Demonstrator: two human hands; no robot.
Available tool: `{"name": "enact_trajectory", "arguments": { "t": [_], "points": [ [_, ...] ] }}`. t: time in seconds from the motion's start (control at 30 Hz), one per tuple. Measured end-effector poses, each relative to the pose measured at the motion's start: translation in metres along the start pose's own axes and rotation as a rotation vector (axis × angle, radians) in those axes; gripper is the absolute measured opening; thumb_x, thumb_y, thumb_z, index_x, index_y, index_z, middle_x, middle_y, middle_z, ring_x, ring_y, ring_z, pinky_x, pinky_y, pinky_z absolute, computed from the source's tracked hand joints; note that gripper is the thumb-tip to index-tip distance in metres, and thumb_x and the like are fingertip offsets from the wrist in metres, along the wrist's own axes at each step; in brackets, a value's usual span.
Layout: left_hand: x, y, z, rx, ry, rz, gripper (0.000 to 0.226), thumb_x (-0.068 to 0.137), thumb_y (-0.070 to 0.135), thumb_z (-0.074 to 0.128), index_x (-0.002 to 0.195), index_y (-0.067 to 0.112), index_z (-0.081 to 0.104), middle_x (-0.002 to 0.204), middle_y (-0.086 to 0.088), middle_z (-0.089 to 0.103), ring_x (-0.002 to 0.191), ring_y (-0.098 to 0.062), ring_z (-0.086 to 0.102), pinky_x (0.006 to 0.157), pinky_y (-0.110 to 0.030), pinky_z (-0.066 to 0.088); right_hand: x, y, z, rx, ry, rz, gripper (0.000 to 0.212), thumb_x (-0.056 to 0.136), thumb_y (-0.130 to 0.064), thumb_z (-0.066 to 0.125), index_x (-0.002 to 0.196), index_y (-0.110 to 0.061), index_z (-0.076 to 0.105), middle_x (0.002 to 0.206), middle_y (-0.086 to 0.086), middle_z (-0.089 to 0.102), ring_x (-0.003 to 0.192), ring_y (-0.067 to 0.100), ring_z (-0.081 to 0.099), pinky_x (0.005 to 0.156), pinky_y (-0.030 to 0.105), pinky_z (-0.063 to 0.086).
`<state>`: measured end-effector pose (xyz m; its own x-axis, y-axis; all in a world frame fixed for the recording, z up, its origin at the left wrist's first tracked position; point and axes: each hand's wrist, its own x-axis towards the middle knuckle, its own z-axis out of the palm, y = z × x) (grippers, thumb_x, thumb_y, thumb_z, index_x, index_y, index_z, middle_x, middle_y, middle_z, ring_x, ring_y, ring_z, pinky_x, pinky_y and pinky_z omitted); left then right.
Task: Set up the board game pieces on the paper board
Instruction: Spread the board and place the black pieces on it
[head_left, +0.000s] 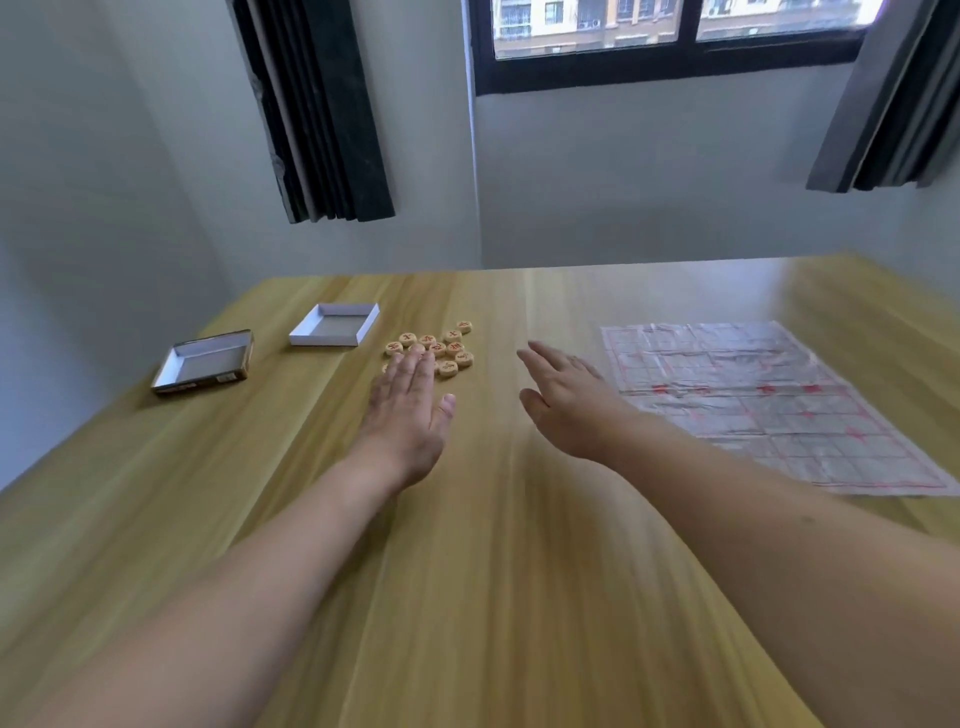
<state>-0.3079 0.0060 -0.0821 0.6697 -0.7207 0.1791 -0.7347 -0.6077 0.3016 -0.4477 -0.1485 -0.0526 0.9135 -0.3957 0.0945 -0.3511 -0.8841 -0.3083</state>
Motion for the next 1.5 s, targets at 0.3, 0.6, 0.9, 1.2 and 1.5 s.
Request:
{"name": "enact_trajectory", "arguments": {
  "t": [0.3,0.6,0.9,1.2,1.5],
  "points": [
    [0.063,-0.057,0.022,-0.084,0.041,-0.104,0.065,0.100,0.042,0.025,0.155,0.015,0.002,0.162,-0.002,-0.004,0.148,-0.016,-0.009,0.120,-0.036,-0.002,0.109,-0.017,0.040,0.011,-0.044,-0.016,0.056,0.103,-0.038,0.025,0.154,-0.022,0.011,0.162,-0.002,0.002,0.148,0.015,0.002,0.117,0.029,-0.002],
    [0.102,-0.065,0.023,-0.080,0.018,0.021,0.060,0.101,0.040,0.026,0.155,0.023,0.006,0.162,0.002,-0.007,0.146,-0.012,-0.018,0.119,-0.035,-0.010,0.181,-0.016,0.056,-0.027,-0.211,-0.095,0.057,0.102,-0.048,0.016,0.154,-0.030,-0.001,0.161,-0.002,-0.013,0.147,0.011,-0.014,0.119,0.032,-0.009],
    [0.114,-0.065,0.025,-0.057,-0.129,0.003,0.057,0.101,0.041,0.023,0.155,0.028,0.007,0.162,0.007,-0.009,0.147,-0.011,-0.017,0.119,-0.035,-0.005,0.183,-0.006,0.061,-0.161,-0.211,-0.146,0.055,0.103,-0.045,0.011,0.154,-0.025,0.003,0.162,0.000,-0.006,0.148,0.013,-0.011,0.120,0.033,-0.006],
    [0.116,-0.064,0.024,-0.060,-0.144,-0.009,0.055,0.102,0.036,0.024,0.154,0.027,0.012,0.162,0.008,0.001,0.148,-0.010,-0.008,0.120,-0.033,-0.001,0.156,0.007,0.054,-0.161,-0.197,-0.130,0.050,0.102,-0.048,0.009,0.152,-0.042,0.002,0.162,-0.001,-0.006,0.148,0.016,-0.010,0.120,0.035,-0.006],
    [0.116,-0.062,0.024,-0.021,-0.156,-0.042,0.055,0.102,0.039,0.020,0.155,0.028,0.008,0.162,0.010,-0.003,0.148,-0.010,-0.011,0.119,-0.034,-0.002,0.157,0.008,0.054,-0.218,-0.207,-0.161,0.047,0.101,-0.050,0.006,0.148,-0.051,-0.002,0.162,-0.002,-0.006,0.148,0.020,-0.010,0.119,0.037,-0.007]
  ]
}}
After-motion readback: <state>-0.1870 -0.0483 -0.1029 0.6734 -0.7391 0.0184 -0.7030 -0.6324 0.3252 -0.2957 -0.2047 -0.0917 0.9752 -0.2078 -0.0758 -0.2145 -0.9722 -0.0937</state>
